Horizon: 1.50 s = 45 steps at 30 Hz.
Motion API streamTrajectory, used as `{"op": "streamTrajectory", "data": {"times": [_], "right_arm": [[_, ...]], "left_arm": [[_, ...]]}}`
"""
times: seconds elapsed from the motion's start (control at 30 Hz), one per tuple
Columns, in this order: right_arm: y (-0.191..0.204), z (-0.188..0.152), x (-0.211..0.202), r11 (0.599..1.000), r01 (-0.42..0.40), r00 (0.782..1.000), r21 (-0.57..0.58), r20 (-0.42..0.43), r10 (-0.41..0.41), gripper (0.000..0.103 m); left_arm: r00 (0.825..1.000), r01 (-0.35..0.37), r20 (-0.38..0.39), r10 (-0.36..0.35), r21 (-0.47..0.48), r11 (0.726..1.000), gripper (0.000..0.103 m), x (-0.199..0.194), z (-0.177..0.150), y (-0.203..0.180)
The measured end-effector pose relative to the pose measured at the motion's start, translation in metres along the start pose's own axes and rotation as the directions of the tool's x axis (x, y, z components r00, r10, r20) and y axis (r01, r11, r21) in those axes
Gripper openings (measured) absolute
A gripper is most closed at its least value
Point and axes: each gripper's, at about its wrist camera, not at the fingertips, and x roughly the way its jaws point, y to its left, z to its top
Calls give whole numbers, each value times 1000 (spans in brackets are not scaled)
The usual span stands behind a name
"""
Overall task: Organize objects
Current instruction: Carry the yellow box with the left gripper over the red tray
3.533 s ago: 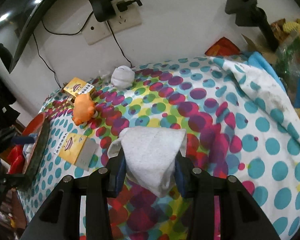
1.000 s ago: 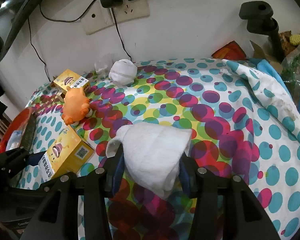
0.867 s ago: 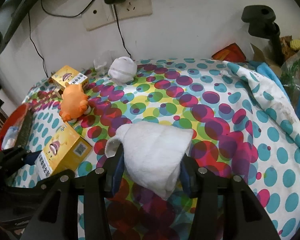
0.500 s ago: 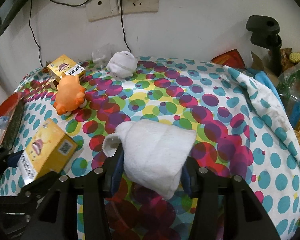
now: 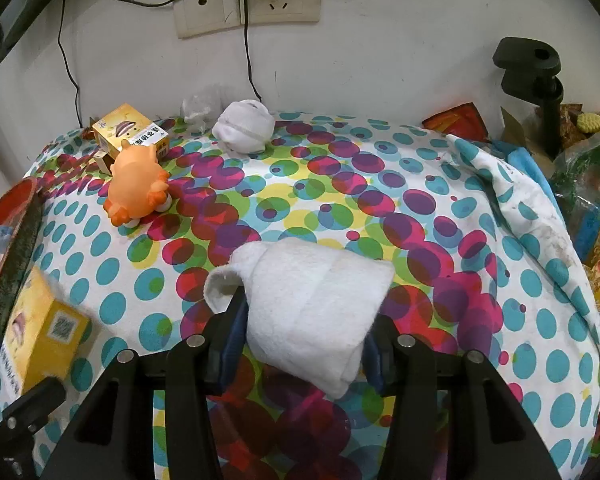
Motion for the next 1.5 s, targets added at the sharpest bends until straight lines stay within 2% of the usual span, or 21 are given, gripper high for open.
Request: {"op": "streamTrajectory", "data": {"times": [0.23,0.33,0.63,0.97,1.27,1.5], "right_arm": [[1,1,0,1000,4,1000,-4,-1,-4,47],[1,1,0,1000,3,1000,-3,-1,-3,48],[1,1,-1,1000,2,1000,-6,-1,-2,48],[1,1,0,1000,2,1000,-7,-1,-2,48],[1,1,0,1000,0,1000,-8,-1,0,48],[1,1,-1,1000,0,1000,-9,-1,0,48]], "left_arm": [[998,-45,44,46,-34,998,52,-31,-12,15],[999,-16,49,19,-60,998,52,-39,-16,20],[998,-24,52,28,-77,997,52,-49,-21,27],[994,-26,106,38,-114,993,52,-76,-12,51],[981,-145,111,162,-149,978,52,-96,-6,104],[971,-193,97,217,-214,958,52,-105,-6,155]]}}
